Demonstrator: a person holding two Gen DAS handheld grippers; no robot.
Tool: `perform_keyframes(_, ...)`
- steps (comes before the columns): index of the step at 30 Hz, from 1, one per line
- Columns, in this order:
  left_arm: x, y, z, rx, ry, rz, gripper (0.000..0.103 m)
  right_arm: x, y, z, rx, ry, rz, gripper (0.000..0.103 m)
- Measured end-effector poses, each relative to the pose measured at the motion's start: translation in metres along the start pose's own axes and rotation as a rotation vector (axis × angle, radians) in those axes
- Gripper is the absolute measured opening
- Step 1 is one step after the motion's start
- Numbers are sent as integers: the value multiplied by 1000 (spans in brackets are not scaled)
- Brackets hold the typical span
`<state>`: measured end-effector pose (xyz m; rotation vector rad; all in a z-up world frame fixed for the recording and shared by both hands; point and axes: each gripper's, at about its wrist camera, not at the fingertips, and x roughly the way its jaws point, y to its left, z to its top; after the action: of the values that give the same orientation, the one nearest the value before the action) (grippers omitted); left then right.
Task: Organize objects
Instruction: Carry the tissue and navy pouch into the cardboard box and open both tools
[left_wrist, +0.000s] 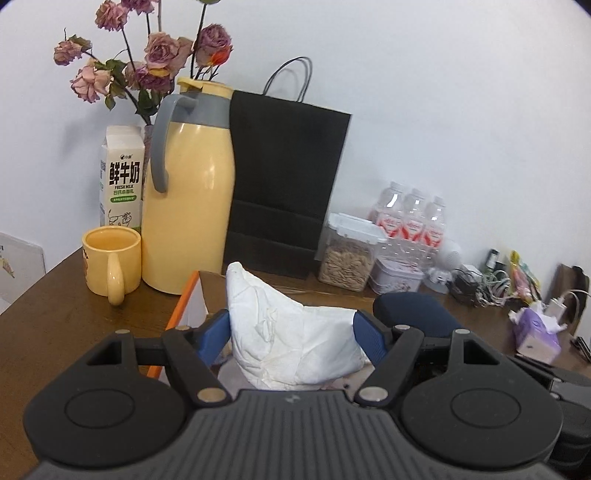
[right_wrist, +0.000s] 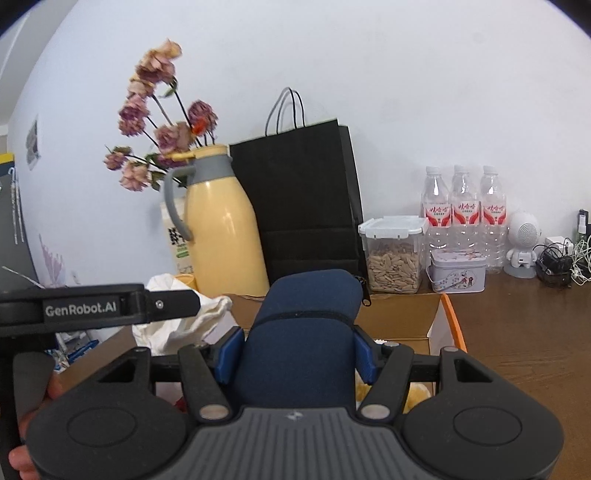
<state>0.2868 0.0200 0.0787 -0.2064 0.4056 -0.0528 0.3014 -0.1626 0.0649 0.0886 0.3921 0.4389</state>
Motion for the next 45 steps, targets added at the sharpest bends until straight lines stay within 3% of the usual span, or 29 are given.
perform_keyframes(7,36,0,1,-3,24,42,74,44,-7,0,4,56,-33,60)
perform_keyframes(16,63,9,-6,-8,71,51,74,67,-22,-7,31,98,-40,60)
perform_keyframes(19,65,8,-8,-2,75,56,74,68,-22,-7,27,107,-36,54)
perform_keyframes(20,64,7,-9,1,70,55,75,67,-22,-7,26,107,-37,48)
perform_keyframes(22,62,5,-10,12,61,57,78,66,-23,-7,30,106,-32,46)
perform_keyframes(23,61,4,-11,17,57,57,85,66,-23,-7,31,109,-33,47)
perform_keyframes(24,61,3,-11,21,56,57,98,66,-23,-8,28,111,-46,56)
perform_keyframes(25,61,3,-12,24,53,63,103,65,-22,-9,21,114,-60,65)
perform_keyframes(26,60,2,-12,30,42,71,103,65,-22,-9,16,115,-68,85)
perform_keyframes(27,59,1,-12,39,36,78,103,63,-23,-10,16,107,-74,98)
perform_keyframes(45,32,-6,-9,83,-3,105,103,27,-19,-7,-26,65,-98,103)
